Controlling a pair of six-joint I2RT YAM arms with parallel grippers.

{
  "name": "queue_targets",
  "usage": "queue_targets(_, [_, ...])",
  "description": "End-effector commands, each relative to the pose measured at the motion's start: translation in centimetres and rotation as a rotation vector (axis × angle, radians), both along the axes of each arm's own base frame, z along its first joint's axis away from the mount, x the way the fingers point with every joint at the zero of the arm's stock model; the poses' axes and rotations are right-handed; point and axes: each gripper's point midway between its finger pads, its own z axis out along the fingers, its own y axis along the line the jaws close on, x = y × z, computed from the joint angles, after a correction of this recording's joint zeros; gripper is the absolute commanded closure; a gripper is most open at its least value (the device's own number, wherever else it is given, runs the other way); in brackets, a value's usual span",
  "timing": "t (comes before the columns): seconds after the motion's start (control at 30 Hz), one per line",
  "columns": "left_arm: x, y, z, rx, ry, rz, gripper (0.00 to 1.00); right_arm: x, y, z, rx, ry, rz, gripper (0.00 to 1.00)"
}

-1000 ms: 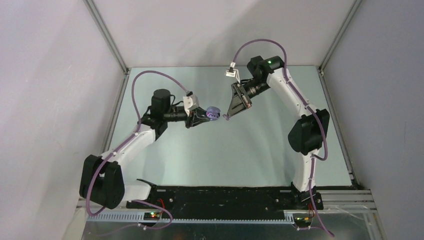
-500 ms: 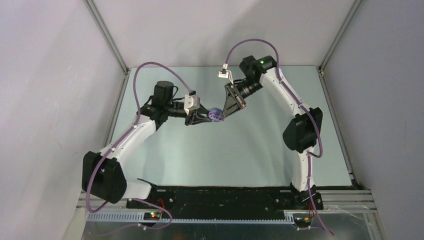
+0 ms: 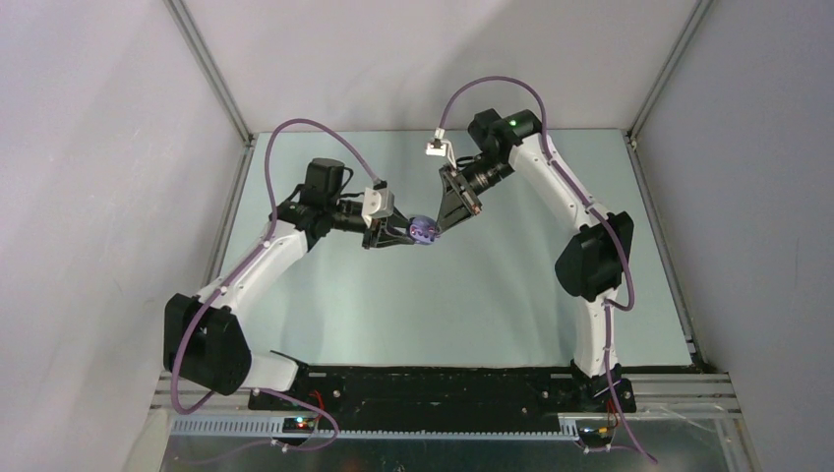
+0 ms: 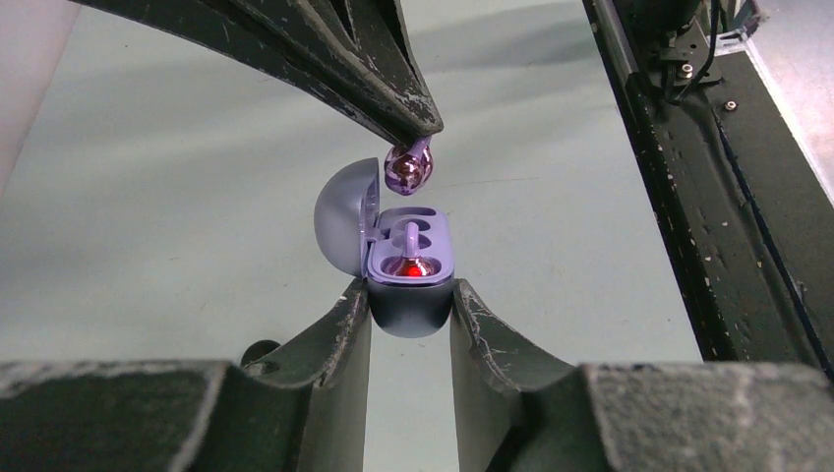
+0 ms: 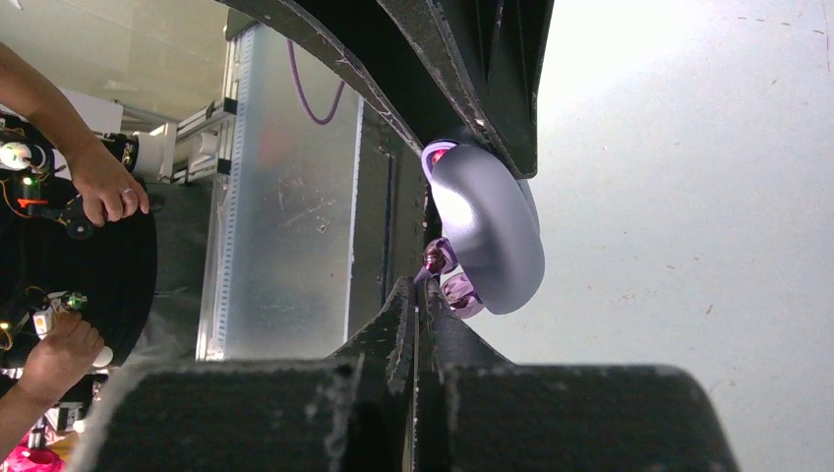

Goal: Insert the wireless bluetooth earbuds into the charging case
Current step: Place the earbud in the charging case.

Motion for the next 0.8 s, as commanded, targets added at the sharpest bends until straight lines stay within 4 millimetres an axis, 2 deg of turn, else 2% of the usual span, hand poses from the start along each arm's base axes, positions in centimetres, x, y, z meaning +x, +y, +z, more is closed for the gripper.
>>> queue_targets(0.0, [0.0,-0.4,1.9,-0.042,-0.027,-0.030,1.00,0.0,0.6,0.6,0.031,-0.053,0.025,1.00])
queue_targets(0.37, [0.5,-0.5,2.7,-0.087,-0.004,-0.001,1.00,-0.3,0.8,0.4,0.022,-0.063,0.033,1.00])
queue_targets(0.77, [0.2,-0.5,2.6,-0.082,-0.019,-0.025,1.00,0.7,0.7,0.6,0.026,-0.095,-0.008,1.00])
